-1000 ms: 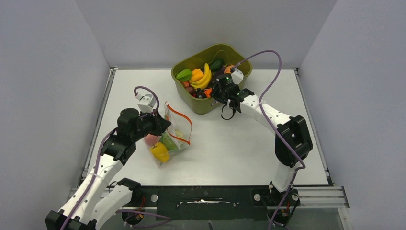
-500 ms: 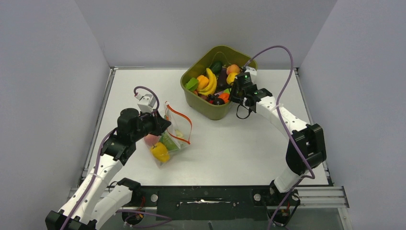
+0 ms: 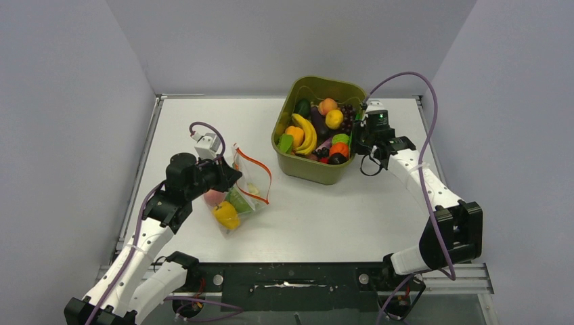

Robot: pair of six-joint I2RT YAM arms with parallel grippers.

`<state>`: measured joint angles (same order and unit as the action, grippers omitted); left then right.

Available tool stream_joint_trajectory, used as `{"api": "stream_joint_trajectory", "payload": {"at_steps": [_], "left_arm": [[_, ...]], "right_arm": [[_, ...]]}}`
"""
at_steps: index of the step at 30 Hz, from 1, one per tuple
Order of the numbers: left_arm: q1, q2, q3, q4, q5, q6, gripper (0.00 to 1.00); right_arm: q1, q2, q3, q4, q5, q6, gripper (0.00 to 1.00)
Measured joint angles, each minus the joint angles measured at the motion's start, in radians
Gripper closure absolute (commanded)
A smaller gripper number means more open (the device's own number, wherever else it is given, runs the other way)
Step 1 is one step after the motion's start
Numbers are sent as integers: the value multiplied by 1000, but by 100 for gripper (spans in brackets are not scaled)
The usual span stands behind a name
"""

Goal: Place the food in the zip-top bag and seal the zipper
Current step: Move the bin to the center of the board.

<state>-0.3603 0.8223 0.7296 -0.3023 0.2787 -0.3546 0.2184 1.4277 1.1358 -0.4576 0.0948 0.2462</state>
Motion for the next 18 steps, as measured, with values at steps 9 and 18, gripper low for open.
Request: {"api": "stream_joint_trajectory", "payload": {"at_steps": [9, 18], "left_arm": [[0, 6, -5, 4, 19, -2, 100], [0, 22, -6, 10, 40, -2, 100]], "right_arm": [[-100, 4, 20, -74, 0, -48, 47], [-165, 2, 48, -126, 34, -48, 44]]}}
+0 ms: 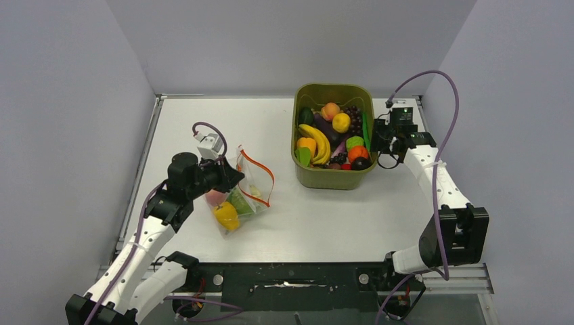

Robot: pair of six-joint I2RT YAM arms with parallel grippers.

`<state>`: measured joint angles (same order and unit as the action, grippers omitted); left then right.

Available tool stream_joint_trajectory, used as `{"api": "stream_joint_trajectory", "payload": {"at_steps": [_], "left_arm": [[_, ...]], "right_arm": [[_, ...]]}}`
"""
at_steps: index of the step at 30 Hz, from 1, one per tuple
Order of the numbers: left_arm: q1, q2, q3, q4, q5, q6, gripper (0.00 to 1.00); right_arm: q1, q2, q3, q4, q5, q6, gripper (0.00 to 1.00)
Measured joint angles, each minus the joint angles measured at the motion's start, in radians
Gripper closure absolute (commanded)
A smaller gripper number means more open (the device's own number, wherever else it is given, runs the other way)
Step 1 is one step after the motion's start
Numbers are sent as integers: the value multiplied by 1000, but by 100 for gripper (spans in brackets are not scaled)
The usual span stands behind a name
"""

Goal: Place the food in the zip-top bag and seal the zipper
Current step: Move the bin to the center of the board.

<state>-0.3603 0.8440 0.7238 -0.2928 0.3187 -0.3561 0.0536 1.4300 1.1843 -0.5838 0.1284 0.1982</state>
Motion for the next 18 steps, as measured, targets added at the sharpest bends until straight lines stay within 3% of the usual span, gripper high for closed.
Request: {"api": "stream_joint_trajectory", "payload": {"at_steps": [10, 18], "left_arm": [[0, -42, -22, 33, 49, 1, 100], [0, 18, -10, 56, 95, 2, 100]], "right_arm": [[-3, -48, 105, -10, -108, 79, 43], [90, -80, 101, 93, -144, 117, 45]]}}
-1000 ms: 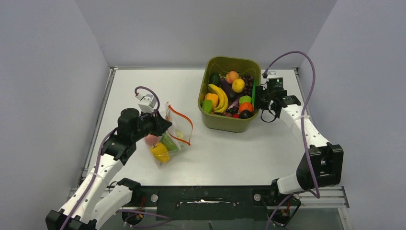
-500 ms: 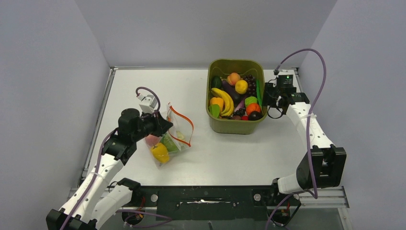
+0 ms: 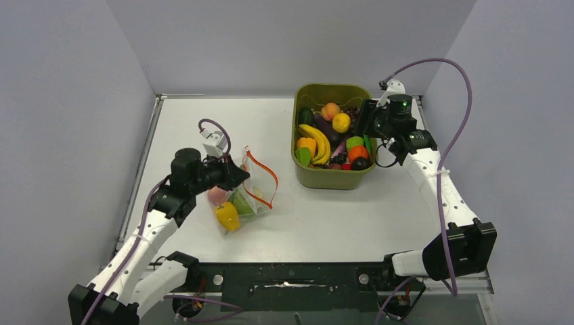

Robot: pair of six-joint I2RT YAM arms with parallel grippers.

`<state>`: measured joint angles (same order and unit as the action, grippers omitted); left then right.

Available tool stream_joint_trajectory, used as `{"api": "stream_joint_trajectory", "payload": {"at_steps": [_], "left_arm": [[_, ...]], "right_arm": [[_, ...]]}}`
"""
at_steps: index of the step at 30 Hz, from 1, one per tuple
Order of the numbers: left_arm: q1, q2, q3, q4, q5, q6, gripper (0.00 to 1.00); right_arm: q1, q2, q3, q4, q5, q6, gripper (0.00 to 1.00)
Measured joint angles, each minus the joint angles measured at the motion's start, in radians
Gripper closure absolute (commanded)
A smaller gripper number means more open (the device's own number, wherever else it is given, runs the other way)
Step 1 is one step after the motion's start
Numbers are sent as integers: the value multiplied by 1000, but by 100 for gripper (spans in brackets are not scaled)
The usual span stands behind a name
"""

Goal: Place the food in the zip-top bag and seal the zipper
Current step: Move the bin to the center of the board, then pick up the fake fruit from the bin.

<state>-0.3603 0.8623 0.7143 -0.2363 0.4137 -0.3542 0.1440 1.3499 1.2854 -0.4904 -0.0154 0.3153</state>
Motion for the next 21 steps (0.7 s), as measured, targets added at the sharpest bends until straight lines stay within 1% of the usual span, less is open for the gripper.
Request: {"api": "stream_joint_trajectory", "payload": {"at_steps": [3, 6, 11, 15, 21], "left_arm": [[0, 62, 50, -15, 6, 4, 100], [0, 85, 81, -14, 34, 4, 100], [0, 77, 86, 5, 100, -4, 100], [0, 47, 70, 16, 137, -3, 100], [0, -19, 17, 16, 150, 0, 100]], "right_arm": [[39, 0, -3, 57, -18, -6, 45], [72, 7, -2, 110, -57, -32, 45], [106, 85, 7, 183, -143, -71, 45], [135, 178, 22, 195, -201, -108, 46], [188, 299, 84, 179, -221, -182, 53]]}}
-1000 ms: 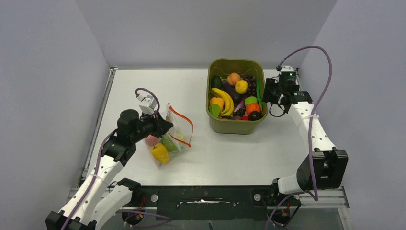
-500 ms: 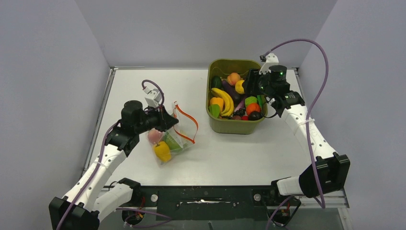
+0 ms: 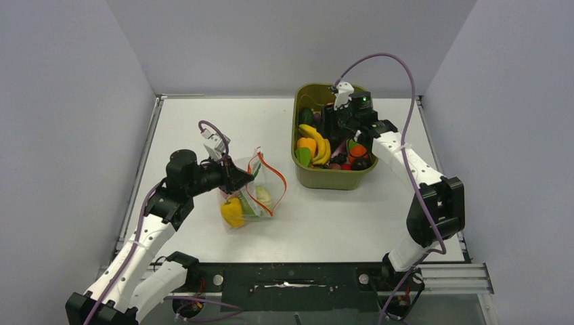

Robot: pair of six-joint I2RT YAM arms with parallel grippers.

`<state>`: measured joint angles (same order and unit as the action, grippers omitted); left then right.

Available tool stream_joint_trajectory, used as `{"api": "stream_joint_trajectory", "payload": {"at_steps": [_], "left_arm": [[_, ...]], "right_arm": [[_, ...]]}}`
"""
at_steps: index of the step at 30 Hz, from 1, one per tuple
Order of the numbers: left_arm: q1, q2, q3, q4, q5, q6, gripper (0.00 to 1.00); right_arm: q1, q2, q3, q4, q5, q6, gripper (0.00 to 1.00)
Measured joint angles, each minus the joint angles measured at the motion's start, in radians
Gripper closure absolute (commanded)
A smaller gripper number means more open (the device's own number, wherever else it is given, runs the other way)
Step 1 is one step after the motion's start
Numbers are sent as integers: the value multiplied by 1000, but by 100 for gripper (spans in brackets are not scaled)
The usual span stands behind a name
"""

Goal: Place the food in the zip-top bag and seal the zipper
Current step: Pick up the fake fruit from the bin.

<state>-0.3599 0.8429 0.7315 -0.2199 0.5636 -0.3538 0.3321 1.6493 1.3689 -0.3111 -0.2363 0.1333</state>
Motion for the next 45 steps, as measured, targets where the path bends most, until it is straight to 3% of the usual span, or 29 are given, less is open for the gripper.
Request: {"api": "stream_joint_trajectory", "payload": {"at_steps": [3, 11, 20, 23, 32, 39, 45], "left_arm": [[0, -18, -18, 0, 0, 0, 100], [0, -20, -27, 0, 6, 3, 100], [0, -20, -36, 1, 18, 4, 100], [0, -19, -36, 0, 18, 5, 100], [0, -18, -36, 0, 18, 8, 100], [0, -18, -37, 2, 16, -1, 100], [0, -18, -37, 6, 11, -51, 100]], "right_arm": [[19, 47, 16, 2, -3, -42, 54], [23, 244, 159, 2, -5, -156, 42], [23, 371, 254, -3, -19, -256, 42], [23, 401, 271, -3, -21, -275, 46], [22, 443, 296, -17, -26, -322, 71], [21, 427, 286, -16, -26, -340, 75], [21, 287, 172, 33, -12, -324, 76]]}}
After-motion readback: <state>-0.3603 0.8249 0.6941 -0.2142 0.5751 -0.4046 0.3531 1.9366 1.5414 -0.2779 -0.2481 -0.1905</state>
